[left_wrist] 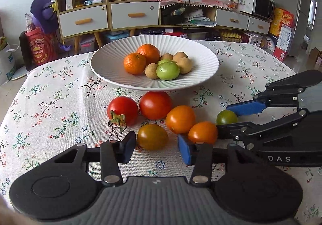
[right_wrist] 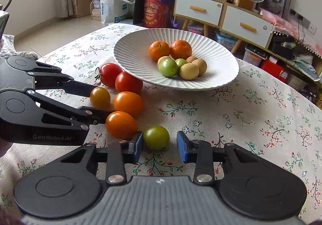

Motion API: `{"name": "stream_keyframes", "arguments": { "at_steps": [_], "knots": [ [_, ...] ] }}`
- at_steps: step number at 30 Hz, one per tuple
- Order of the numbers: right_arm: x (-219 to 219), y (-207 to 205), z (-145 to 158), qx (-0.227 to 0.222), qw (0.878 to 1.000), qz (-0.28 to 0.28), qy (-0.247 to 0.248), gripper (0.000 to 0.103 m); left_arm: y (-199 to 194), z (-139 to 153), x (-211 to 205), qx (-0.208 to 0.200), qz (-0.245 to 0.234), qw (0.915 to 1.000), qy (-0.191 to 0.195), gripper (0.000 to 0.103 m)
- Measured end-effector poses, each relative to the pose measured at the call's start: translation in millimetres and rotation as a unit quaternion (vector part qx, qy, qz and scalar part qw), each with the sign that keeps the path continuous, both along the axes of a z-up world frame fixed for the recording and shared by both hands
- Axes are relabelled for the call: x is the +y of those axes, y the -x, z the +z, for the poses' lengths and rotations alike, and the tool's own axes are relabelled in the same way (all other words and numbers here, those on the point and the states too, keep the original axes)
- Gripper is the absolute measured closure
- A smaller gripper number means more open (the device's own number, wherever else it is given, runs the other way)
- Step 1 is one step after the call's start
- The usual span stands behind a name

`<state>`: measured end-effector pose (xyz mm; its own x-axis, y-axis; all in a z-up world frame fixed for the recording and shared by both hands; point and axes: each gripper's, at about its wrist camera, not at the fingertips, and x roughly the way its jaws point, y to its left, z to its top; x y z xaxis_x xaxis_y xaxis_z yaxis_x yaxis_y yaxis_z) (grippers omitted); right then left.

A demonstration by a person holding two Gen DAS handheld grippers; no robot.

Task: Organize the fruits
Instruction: 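Close the left gripper on a yellow tomato while the right gripper grasps a green tomato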

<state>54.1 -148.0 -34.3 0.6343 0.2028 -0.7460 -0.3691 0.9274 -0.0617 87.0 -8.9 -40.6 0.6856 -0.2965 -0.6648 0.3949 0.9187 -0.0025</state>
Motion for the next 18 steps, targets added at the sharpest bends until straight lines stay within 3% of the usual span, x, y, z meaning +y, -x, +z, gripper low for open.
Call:
{"name": "stream_keyframes", "arguments": {
  "at_steps": [4,18],
  "knots": [
    [3.7,-0.8,0.9,0.002,1.0,0.003,0.005,0.078,-1.0,0.5,3.1,0.001,0.004,1.0,0.003,0.074],
    [5.4,-2.4,6.7,0.009,1.0,-0.006,0.013,0.079,1.0,4.7,8.6,0.015,0.013,0.9998,0.007,0.075]
  ]
}}
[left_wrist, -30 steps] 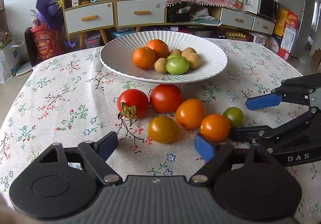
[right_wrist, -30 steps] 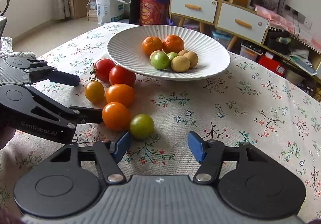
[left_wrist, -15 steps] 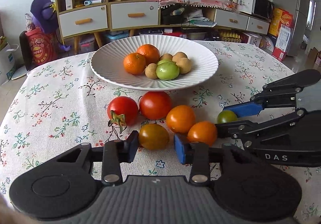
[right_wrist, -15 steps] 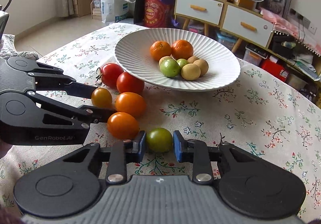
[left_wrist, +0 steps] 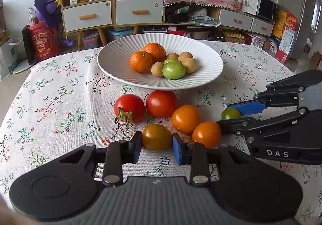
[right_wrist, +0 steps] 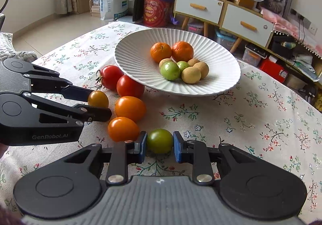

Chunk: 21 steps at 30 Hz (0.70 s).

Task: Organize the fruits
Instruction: 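Close the left gripper on a yellow tomato while the right gripper grasps a green tomato, then carry the yellow and green tomatoes in both grippers over the bowl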

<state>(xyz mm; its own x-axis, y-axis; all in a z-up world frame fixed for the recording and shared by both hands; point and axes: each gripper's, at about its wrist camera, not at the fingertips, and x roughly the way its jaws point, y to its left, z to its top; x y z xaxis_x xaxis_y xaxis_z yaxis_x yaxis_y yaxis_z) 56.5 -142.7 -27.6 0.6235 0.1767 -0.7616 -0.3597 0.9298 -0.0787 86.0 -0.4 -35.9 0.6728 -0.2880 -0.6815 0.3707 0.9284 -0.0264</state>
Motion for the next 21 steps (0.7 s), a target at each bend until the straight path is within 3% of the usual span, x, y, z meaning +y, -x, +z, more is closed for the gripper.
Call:
{"name": "stream_keyframes", "arguments": {
  "at_steps": [11,21],
  "knots": [
    [-4,3,15,0.0,1.0,-0.015,-0.002,0.079,6,8,1,0.01,-0.002,0.9999,-0.004,0.075],
    [-7,6,29,-0.005,1.0,-0.025,-0.012,0.079,11,23,4,0.019,-0.005,0.9997,0.017,0.075]
  ]
}}
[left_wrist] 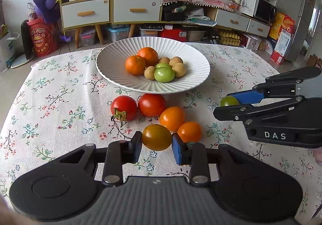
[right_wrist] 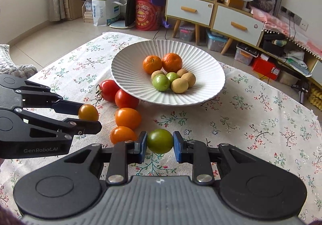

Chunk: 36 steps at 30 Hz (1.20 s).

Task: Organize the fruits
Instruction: 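Carry the yellow and green tomatoes in both grippers over the bowl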

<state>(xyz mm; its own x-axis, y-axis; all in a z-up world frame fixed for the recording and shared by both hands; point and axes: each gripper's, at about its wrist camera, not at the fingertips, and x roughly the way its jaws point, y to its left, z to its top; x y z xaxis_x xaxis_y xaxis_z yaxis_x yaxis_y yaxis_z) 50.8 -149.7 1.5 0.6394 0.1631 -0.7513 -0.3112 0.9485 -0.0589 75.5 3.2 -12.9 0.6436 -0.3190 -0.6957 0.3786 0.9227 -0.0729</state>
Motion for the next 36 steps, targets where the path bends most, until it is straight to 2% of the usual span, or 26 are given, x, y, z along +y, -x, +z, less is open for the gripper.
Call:
{"name": "stream_keyframes", "arguments": {
  "at_steps": [19,30,36],
  "knots": [
    [-16,-20,26,-0.036,0.997,-0.049,-0.047,0.079,-11,29,-2,-0.009,0.009,0.9984,0.054,0.075],
    [-23,-51,26,-0.045,0.991,-0.092,-0.081,0.079,-44,26,-14,-0.009,0.036,0.9981,0.05,0.075],
    [-28,-72,12,-0.037,0.988,-0.119,-0.086,0.079,-62,18,-22,0.005,0.071,0.9964,0.047,0.075]
  ]
}}
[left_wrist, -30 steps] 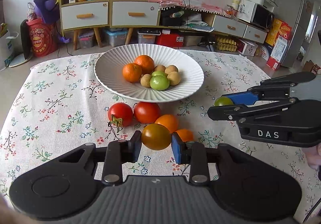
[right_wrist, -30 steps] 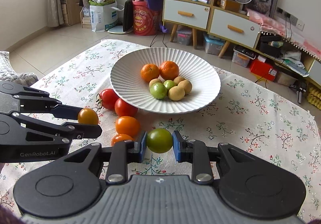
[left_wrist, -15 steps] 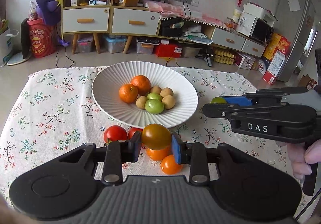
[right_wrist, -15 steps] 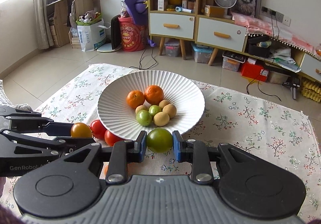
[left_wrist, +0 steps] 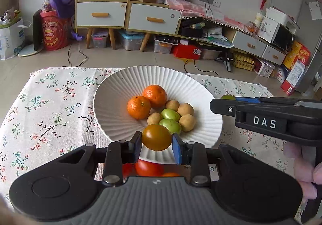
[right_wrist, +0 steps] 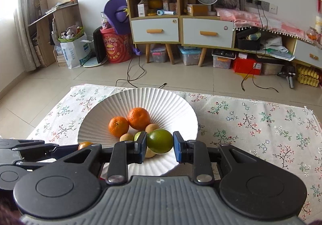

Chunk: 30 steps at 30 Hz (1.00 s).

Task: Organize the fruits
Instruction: 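Carry the yellow and green tomatoes in both grippers over the bowl, then open both grippers to drop the tomatoes into the bowl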

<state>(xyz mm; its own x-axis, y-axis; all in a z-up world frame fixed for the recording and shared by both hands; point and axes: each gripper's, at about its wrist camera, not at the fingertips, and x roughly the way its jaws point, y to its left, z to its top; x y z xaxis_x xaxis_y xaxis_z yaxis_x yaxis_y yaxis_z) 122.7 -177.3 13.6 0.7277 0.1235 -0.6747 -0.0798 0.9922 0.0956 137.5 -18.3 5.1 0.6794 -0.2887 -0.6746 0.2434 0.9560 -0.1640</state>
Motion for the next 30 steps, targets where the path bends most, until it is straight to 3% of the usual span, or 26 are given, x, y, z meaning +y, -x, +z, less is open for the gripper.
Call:
{"name": "stream_keyframes", "arguments": {
  "at_steps": [8,13,30],
  "knots": [
    [1,-15,-10,0.005,1.0,-0.001,0.027,0.079,-8,-10,-5,-0.005,0.007,0.9991,-0.041,0.075],
    [-3,-25,-18,0.011,0.999,-0.013,0.043,0.078,-10,-11,-5,-0.016,0.001,0.9989,-0.044,0.075],
    [-3,-34,-24,0.002,1.0,-0.015,0.017,0.077,-14,-15,-4,-0.04,-0.01,0.9986,-0.034,0.074]
  ]
}}
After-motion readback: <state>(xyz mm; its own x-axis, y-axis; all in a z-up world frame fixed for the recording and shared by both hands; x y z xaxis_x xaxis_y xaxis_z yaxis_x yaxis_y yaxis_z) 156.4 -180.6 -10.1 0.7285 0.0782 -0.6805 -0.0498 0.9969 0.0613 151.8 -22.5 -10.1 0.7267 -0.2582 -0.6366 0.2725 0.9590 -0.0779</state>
